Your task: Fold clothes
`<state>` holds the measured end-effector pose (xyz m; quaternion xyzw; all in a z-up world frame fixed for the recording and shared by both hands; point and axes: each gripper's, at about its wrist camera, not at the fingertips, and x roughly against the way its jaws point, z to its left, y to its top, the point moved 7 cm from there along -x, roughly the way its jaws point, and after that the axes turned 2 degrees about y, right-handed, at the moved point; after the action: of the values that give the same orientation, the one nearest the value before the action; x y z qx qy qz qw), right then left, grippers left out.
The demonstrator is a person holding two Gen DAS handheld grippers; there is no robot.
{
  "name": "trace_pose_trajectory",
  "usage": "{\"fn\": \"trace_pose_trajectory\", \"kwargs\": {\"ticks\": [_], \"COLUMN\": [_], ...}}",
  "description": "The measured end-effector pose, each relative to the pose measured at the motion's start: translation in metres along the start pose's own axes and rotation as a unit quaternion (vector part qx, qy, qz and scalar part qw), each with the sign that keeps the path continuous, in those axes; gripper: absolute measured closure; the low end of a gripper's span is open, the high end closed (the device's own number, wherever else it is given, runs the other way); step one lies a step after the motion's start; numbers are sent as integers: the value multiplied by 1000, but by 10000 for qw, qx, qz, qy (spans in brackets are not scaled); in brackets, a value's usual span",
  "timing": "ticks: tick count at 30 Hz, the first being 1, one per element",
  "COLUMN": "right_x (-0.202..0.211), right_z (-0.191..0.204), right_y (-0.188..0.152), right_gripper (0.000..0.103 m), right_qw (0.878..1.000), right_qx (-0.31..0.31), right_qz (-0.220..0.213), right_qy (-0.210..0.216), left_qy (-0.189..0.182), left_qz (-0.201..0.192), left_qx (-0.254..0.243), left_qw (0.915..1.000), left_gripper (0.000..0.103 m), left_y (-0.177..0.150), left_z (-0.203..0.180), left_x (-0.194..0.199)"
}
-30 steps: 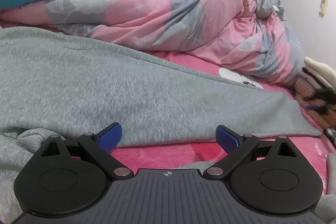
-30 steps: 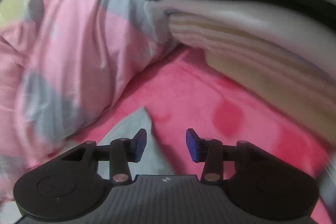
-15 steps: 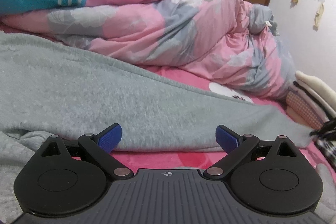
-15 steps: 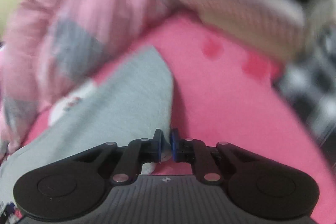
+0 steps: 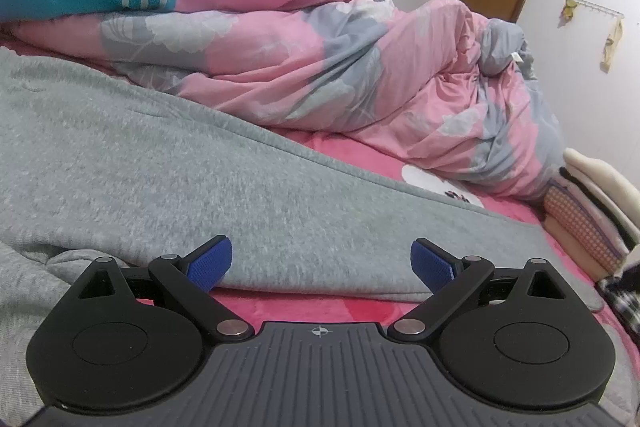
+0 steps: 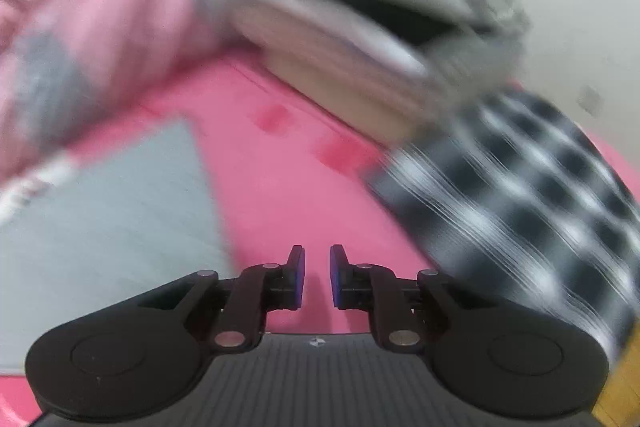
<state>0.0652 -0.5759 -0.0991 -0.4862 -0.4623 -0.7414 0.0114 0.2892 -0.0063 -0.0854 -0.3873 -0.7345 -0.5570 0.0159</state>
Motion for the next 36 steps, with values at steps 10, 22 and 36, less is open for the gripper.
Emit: {"fn": "trace_pose_trajectory", "kwargs": {"ticks": [10, 22, 36], "right_x": [-48, -60, -3], "right_z": [225, 80, 417], "right_y": [-5, 38, -122], "right_gripper": [75, 75, 70], "right_qw": [9530, 9975, 8542], "right_qx": [2001, 538, 3902], "right_qz": [-84, -100, 65], "right_qy": [2274, -450, 3437], "left_qy": [103, 174, 304], "left_qz": [215, 250, 264], "left_qx": [-219, 15, 83], "left_qw": [9995, 9995, 9992], "left_gripper": [6, 6, 6], "left_y": [-8, -4, -3], "left_z": [-3, 5, 14], "left_x": [-8, -3, -7]}}
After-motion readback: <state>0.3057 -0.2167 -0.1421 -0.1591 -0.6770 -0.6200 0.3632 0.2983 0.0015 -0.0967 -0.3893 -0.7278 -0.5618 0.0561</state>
